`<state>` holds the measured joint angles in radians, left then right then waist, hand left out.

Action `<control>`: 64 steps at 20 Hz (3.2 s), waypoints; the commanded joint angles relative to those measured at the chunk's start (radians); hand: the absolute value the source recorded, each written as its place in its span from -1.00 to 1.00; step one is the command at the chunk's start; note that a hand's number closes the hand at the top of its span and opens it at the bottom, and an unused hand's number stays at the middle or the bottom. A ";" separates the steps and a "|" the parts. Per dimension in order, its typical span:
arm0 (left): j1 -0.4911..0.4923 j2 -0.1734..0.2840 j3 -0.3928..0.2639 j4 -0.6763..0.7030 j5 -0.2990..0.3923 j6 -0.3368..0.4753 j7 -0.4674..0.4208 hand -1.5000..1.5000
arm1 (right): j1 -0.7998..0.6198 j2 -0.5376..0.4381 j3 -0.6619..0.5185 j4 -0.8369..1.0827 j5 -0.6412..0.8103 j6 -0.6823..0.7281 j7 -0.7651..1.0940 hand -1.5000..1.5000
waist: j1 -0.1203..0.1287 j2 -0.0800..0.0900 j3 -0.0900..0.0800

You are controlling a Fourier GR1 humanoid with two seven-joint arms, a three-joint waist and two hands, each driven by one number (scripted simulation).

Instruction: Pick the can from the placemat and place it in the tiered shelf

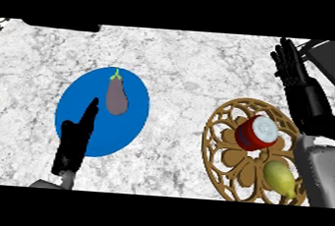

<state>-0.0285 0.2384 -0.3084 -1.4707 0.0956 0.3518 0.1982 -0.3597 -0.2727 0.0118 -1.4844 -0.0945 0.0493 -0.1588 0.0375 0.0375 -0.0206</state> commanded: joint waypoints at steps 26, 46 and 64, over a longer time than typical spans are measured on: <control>0.096 0.232 0.294 0.048 0.174 -0.253 -0.158 0.00 | 0.035 0.233 0.317 -0.078 1.331 -0.246 1.189 -1.00 | -0.055 -0.053 0.013; 0.031 0.246 0.322 0.045 0.174 -0.279 -0.100 0.00 | -0.050 0.272 0.285 -0.128 1.222 0.565 1.404 -1.00 | -0.038 -0.041 0.020; 0.023 0.170 0.382 0.094 0.119 -0.362 -0.124 0.00 | 0.008 0.243 0.130 -0.047 1.325 0.505 1.135 -1.00 | -0.035 -0.038 0.021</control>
<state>0.0084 0.4286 0.0530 -1.3829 0.2293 0.0171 0.0656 -0.3453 -0.0486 0.1466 -1.5631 1.2189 0.5733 0.9450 0.0017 -0.0004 -0.0003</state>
